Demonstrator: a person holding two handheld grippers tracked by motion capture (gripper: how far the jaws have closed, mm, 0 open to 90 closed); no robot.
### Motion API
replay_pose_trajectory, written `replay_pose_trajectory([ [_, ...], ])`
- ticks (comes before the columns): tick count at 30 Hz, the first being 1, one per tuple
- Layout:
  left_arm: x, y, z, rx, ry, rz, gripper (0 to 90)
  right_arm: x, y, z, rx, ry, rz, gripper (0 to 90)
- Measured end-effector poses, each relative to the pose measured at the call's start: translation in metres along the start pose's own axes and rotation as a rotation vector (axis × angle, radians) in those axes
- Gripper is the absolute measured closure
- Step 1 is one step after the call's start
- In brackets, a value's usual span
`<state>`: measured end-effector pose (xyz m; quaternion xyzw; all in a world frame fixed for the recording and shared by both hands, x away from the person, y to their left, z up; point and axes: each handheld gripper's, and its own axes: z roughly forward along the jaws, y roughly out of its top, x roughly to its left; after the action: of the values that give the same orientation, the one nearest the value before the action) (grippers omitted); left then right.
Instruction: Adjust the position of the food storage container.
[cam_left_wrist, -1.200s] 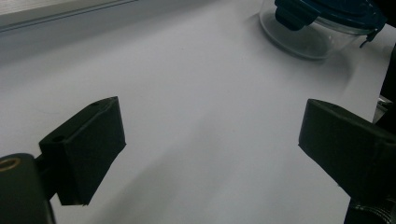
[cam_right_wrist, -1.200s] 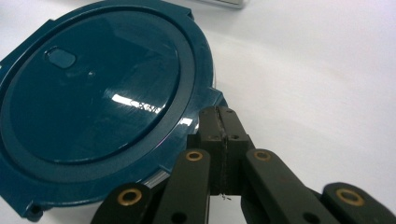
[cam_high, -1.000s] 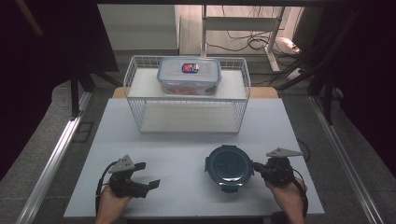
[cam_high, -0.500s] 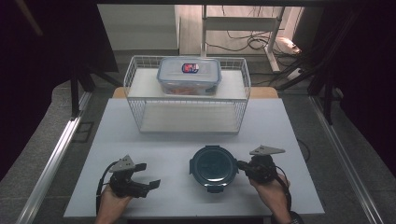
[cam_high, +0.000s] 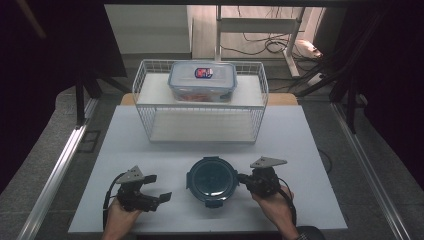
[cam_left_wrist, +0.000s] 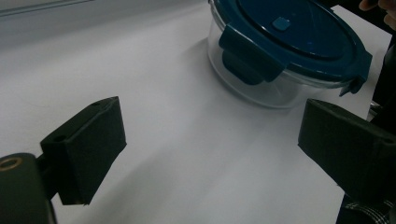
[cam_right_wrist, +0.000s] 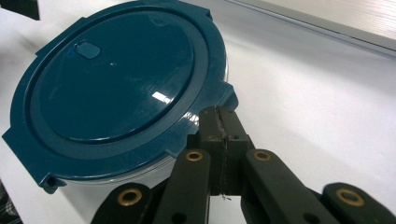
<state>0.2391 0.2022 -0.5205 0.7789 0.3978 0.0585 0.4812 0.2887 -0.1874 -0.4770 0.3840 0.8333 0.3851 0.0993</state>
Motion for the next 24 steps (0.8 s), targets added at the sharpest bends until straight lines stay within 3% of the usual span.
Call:
replay_pose_trajectory([
  [8, 0.000, 0.000, -0.001, 0.000, -0.006, -0.001, 6.5, 0.013, 0.002, 0.005, 0.004, -0.002, -0.056, 89.2],
  [12, 0.001, 0.000, -0.002, 0.001, -0.014, -0.005, 6.7, 0.011, 0.003, 0.005, 0.005, 0.020, -0.065, 88.9],
  [15, 0.001, 0.000, -0.003, 0.002, -0.033, -0.012, 8.6, 0.011, 0.003, 0.000, -0.012, 0.005, -0.098, 88.0],
  [20, 0.001, 0.000, -0.004, 0.003, -0.047, -0.019, 9.6, 0.005, 0.000, -0.011, -0.044, 0.019, -0.115, 75.5],
  [24, -0.001, 0.001, -0.002, 0.011, -0.048, -0.006, 8.9, -0.001, -0.006, -0.016, -0.057, 0.037, -0.114, 59.2],
])
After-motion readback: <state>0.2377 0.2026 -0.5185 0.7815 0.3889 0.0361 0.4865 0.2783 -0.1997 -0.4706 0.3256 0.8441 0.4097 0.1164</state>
